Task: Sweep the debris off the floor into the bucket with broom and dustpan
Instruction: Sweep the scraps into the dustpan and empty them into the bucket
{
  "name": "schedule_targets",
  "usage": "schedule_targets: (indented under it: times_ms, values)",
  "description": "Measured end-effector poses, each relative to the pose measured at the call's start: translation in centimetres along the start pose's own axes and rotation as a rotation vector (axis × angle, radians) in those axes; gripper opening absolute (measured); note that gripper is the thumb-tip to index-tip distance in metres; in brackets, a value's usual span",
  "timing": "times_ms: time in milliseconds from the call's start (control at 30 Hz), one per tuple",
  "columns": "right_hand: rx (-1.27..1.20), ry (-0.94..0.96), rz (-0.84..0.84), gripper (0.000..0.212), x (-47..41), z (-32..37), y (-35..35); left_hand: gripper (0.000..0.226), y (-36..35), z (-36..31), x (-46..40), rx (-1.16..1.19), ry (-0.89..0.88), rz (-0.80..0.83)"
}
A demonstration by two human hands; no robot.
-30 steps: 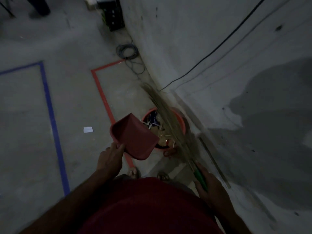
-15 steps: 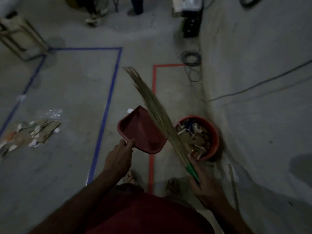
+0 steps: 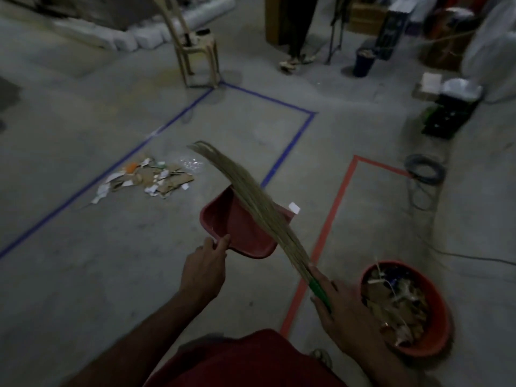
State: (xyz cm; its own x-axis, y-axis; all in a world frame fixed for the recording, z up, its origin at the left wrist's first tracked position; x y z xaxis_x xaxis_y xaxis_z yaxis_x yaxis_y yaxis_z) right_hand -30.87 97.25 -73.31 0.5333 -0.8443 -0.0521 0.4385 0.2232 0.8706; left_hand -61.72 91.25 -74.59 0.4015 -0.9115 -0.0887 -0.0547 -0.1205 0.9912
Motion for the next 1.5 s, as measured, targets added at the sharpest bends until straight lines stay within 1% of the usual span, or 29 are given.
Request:
schedule_targets:
  times_ms: [133, 200, 267, 400, 600, 767, 833, 967, 1100, 1233, 1333, 1500]
  values:
    - [-0.008, 0.074, 0.048, 0.073, -3.6, 6.6, -3.0, 0.048, 0.9, 8.1, 0.6, 0.012, 0.129, -0.006]
    - [0.007, 0.109, 0.058, 0.074, -5.5, 10.2, -4.9, 0.042, 1.7, 12.1, 0.8, 0.047, 0.205, -0.042]
    - [0.031, 0.116, 0.066, 0.076, -7.1, 12.5, -6.0, 0.038, 2.2, 14.5, 0.8, 0.091, 0.253, -0.078]
    - [0.023, 0.2, 0.124, 0.074, -9.7, 17.7, -8.6, 0.039, 2.6, 20.5, 1.8, 0.13, 0.393, -0.137]
    - [0.015, 0.288, 0.17, 0.077, -14.8, 21.7, -11.6, 0.042, 2.3, 27.0, 2.4, 0.136, 0.57, -0.206]
    - [0.056, 0.339, 0.24, 0.08, -20.2, 25.3, -14.8, 0.044, 1.9, 32.1, 2.2, 0.124, 0.719, -0.189]
    - [0.061, 0.38, 0.263, 0.08, -22.9, 26.8, -16.4, 0.045, 1.7, 34.3, 1.2, 0.101, 0.758, -0.183]
    - [-0.012, 0.475, 0.299, 0.079, -29.0, 30.2, -19.2, 0.039, 1.3, 38.0, -2.5, 0.065, 0.816, -0.196]
    - [-0.044, 0.551, 0.298, 0.076, -36.5, 33.1, -20.7, 0.034, 1.9, 41.0, -7.3, 0.058, 0.877, -0.215]
    - [-0.057, 0.578, 0.366, 0.072, -43.5, 35.5, -21.8, 0.035, 2.8, 44.6, -11.9, 0.051, 0.939, -0.244]
    - [-0.043, 0.606, 0.375, 0.07, -47.9, 37.5, -22.7, 0.034, 3.3, 46.7, -14.5, 0.052, 0.975, -0.255]
    - [-0.001, 0.622, 0.435, 0.069, -52.0, 41.3, -25.3, 0.036, 3.0, 51.0, -16.8, 0.036, 1.01, -0.238]
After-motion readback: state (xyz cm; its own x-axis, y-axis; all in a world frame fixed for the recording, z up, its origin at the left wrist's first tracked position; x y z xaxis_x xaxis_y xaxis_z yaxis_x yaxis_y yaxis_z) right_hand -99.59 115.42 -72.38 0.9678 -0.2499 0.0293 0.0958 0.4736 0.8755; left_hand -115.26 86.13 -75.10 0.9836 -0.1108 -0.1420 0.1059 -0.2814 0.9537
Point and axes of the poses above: each hand's wrist, its own x-axis away from the middle knuckle, its own y-axis out of the back of the hand, z = x × y, the point moved 4 cm from there along -x, towards the middle knuckle, and after that the axes turned 9 degrees about -z, right-handed, at the moved point
